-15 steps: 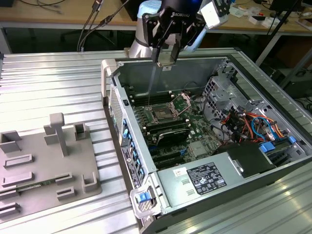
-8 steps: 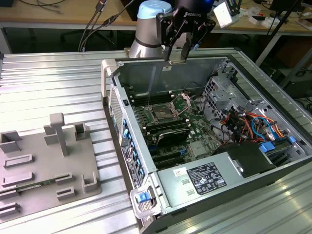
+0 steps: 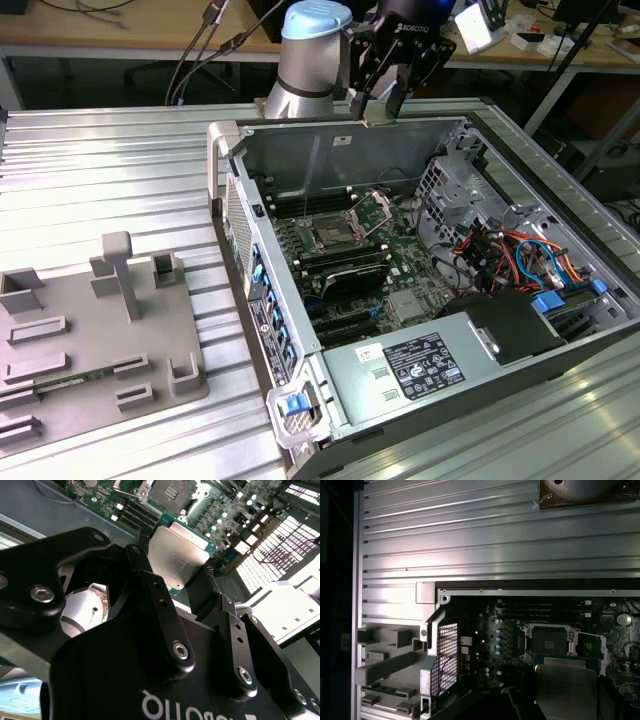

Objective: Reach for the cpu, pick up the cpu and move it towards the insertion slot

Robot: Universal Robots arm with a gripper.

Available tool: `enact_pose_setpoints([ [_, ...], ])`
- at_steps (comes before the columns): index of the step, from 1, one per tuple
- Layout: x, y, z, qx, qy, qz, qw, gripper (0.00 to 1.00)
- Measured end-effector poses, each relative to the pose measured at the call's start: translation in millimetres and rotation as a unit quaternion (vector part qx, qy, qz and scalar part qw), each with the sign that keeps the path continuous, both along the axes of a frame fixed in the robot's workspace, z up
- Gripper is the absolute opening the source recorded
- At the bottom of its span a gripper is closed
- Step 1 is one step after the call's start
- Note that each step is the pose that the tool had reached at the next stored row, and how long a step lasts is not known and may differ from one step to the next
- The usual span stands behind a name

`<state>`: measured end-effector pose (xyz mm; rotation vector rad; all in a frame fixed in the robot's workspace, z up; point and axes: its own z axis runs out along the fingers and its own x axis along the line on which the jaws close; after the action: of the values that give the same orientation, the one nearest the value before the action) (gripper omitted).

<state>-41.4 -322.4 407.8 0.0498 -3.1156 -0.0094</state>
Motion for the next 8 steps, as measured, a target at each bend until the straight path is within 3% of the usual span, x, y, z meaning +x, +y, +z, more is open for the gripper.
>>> enact_pose_setpoints([
  [8,24.9,8.7,-0.4,-0.0018,0.0000,0.000,1.00000,0.55],
])
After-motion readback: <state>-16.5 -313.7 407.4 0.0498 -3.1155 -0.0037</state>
